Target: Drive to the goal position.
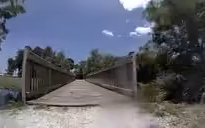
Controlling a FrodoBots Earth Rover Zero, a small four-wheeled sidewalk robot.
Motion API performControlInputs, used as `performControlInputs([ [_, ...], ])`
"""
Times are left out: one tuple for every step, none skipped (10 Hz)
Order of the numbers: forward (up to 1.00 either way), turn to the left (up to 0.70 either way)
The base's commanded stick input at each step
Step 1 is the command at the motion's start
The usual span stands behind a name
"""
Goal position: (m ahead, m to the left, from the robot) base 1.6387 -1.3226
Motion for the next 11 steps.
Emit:
performControlInputs([
  [0.85, 0.00],
  [0.85, 0.00],
  [0.85, 0.00],
  [0.85, 0.00],
  [0.85, 0.00],
  [0.85, 0.00],
  [0.85, 0.00],
  [0.85, 0.00],
  [0.85, 0.00],
  [0.85, 0.00],
  [0.85, 0.00],
])
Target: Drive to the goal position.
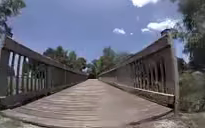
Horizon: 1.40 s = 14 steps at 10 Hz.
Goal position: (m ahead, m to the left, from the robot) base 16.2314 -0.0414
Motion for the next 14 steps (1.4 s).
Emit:
performControlInputs([
  [0.85, 0.00],
  [0.85, 0.00],
  [0.85, 0.00],
  [0.85, 0.00],
  [0.85, 0.00],
  [0.85, 0.00],
  [0.85, 0.00],
  [0.85, 0.00],
  [0.85, 0.00],
  [0.85, 0.00],
  [0.85, 0.00],
  [0.85, 0.00],
  [0.85, 0.00],
  [0.85, 0.00],
])
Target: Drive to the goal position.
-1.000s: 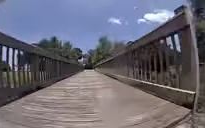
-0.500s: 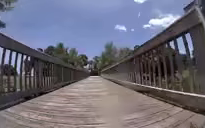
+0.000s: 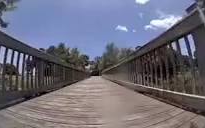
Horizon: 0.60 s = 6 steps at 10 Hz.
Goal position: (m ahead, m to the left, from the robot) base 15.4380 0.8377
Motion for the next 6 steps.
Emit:
performControlInputs([
  [0.85, 0.00],
  [0.85, 0.00],
  [0.85, 0.00],
  [0.85, 0.00],
  [0.85, 0.00],
  [0.85, 0.00],
])
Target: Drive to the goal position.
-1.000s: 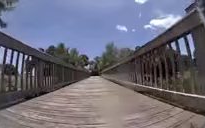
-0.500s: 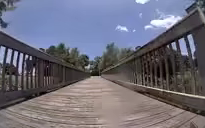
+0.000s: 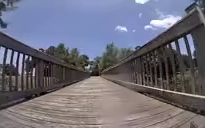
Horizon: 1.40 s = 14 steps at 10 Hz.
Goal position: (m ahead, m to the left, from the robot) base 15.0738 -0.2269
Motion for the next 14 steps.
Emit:
performControlInputs([
  [0.70, 0.00],
  [0.17, 0.00],
  [0.03, 0.00],
  [-0.85, 0.00],
  [-0.85, 0.00],
  [-0.85, 0.00],
  [-0.85, 0.00],
  [-0.85, 0.00],
  [-0.85, 0.00],
  [-0.85, 0.00],
  [-0.85, 0.00],
  [-0.85, 0.00],
  [-0.85, 0.00],
  [-0.85, 0.00],
])
